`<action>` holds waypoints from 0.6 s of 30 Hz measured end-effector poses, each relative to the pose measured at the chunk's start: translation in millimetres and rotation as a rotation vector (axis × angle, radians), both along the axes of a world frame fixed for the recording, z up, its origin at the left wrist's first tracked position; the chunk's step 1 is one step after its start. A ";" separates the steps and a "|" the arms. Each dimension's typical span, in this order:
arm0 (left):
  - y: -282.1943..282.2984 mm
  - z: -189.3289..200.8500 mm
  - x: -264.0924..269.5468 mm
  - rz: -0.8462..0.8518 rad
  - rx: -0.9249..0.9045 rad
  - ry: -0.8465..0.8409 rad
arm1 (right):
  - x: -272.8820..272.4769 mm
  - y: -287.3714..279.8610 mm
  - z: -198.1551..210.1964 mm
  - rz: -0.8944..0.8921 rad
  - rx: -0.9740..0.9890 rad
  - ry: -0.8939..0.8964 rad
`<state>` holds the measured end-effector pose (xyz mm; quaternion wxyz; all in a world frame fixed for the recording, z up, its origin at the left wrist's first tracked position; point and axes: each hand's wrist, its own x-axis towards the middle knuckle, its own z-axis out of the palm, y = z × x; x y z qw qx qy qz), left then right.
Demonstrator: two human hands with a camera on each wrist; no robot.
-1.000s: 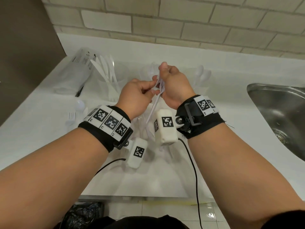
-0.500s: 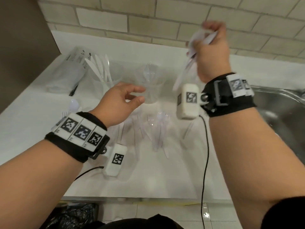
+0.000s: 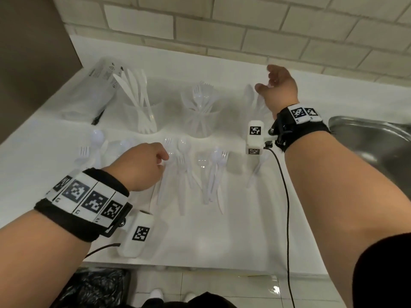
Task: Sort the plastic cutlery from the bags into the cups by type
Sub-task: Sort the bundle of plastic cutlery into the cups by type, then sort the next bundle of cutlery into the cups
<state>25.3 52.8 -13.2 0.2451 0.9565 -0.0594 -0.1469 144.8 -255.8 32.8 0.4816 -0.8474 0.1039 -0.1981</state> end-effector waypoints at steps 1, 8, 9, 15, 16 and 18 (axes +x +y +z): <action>1.9 -0.6 1.0 0.023 0.014 0.012 | -2.5 -0.1 3.5 -0.008 -0.053 0.005; 6.5 1.5 8.3 0.047 0.136 0.092 | -64.6 3.7 5.9 -0.131 -0.283 0.021; 4.1 0.1 9.5 0.026 0.160 0.100 | -75.7 4.6 -3.1 -0.130 -0.282 0.160; -16.2 -5.0 16.8 -0.092 0.295 0.121 | -133.6 14.8 -35.8 0.018 -0.424 0.915; -19.1 -5.2 17.4 -0.104 0.306 0.121 | -134.6 18.1 -38.5 0.027 -0.456 0.918; -24.9 -5.8 17.8 -0.121 0.310 0.129 | -132.5 25.1 -43.9 0.023 -0.492 0.883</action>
